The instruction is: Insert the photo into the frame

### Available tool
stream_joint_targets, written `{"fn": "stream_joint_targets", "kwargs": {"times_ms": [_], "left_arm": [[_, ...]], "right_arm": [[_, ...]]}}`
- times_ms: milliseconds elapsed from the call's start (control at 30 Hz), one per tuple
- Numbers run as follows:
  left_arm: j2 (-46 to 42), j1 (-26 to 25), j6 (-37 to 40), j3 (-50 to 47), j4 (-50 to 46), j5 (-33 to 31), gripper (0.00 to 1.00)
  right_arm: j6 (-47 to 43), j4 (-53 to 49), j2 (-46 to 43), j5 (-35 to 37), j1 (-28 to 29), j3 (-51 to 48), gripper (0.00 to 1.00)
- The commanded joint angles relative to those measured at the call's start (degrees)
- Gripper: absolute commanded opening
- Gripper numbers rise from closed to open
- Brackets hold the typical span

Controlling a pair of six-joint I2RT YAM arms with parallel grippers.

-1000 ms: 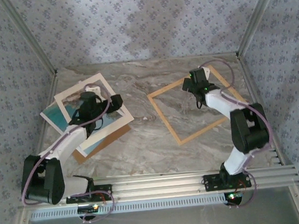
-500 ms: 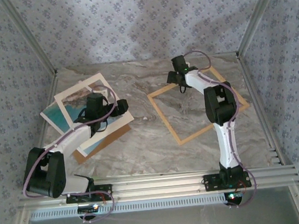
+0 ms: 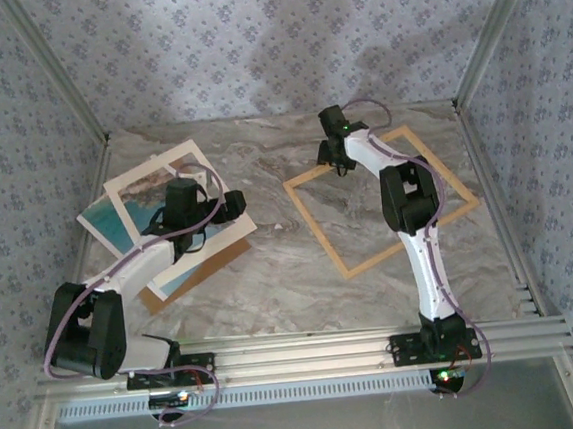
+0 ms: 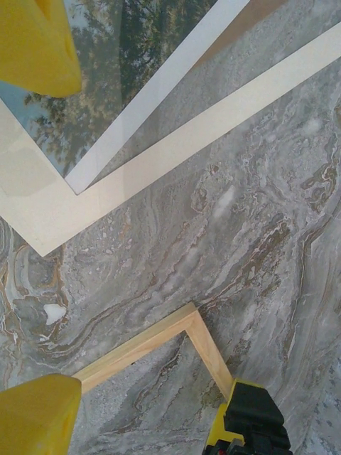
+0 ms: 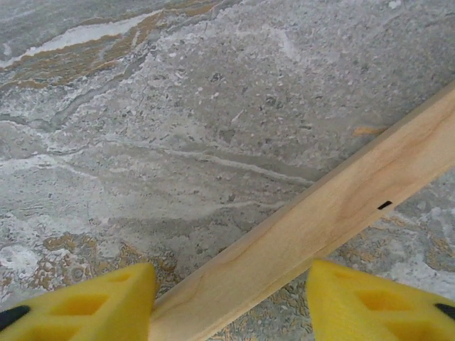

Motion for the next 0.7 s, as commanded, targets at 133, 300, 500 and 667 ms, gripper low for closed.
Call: {"fn": "stream_joint_targets", "kwargs": {"times_ms": [133,300,500,667], "left_arm": [[-2.3,-0.2,1.9,-2.5,-0.6,-1.3,1.0],[-3.4,-0.2,2.4,-3.2,-1.8,-1.9,1.0],[-5.1,-0.2,3.8,-4.5,-3.3,-4.2,1.0],[-6.4,-0.1,4.1,-5.6,-3.6,-6.3,1.0]], "right_arm": [[-3.3,-4.8,-2.3,-6.9,-2.2,-5.8,0.38],[-5.8,-0.9,-9.3,-13.6,-0.7,-16.1,0.32],[-9.4,-1.1,-15.5,-16.2,4.5,-25.0,0.3],[-9.7,-0.5,-18.3,-18.5,9.9,-28.9,0.3]]}}
